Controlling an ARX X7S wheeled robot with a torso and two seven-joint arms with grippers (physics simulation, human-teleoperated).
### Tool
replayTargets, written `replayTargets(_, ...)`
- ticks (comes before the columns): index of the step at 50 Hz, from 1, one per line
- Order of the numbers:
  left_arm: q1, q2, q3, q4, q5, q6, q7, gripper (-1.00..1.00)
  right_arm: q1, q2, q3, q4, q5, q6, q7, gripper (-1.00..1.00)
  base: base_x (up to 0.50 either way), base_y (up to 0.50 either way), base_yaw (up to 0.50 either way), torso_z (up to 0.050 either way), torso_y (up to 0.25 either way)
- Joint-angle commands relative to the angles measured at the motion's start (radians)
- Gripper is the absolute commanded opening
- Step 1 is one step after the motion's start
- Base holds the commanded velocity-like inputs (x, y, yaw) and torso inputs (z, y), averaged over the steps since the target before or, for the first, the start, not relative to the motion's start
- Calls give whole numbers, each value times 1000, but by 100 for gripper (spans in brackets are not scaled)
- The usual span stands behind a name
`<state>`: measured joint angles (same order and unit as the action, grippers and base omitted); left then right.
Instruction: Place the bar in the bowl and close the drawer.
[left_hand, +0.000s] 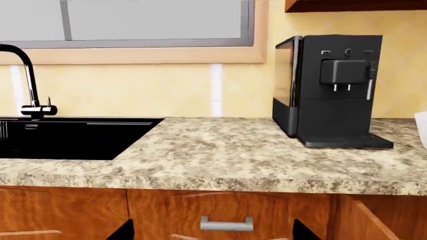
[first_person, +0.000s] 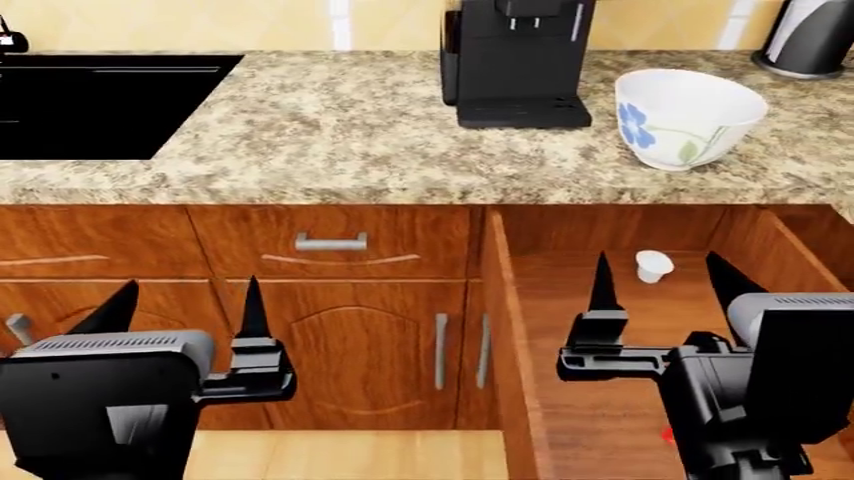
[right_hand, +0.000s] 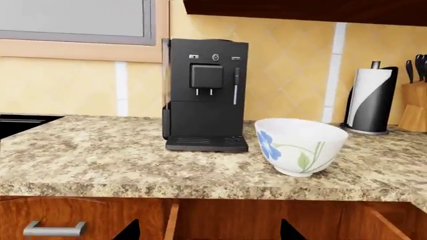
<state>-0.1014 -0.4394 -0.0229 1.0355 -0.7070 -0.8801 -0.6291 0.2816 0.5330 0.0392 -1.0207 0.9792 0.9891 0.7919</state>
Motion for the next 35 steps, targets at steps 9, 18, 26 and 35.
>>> replayTargets(9, -577, -205, -86, -121, -934, -228, -541, 100, 633, 197, -114, 189, 884, 125, 540, 100, -33, -500, 0, 0, 0)
replayTargets(18, -914, -260, 74, -341, -1201, -221, -666, 100, 917, 226, -279, 382, 1124, 126, 595, 100, -91, -500, 0, 0, 0)
replayTargets(26, -1088, -273, 195, -547, -1344, -248, -654, 100, 1168, 227, -433, 552, 1308, 167, 608, 100, 0, -500, 0, 0, 0)
replayTargets(35, -1241, -258, 318, -728, -1437, -296, -641, 100, 1312, 187, -586, 783, 1376, 272, 556, 100, 0, -500, 0, 0, 0)
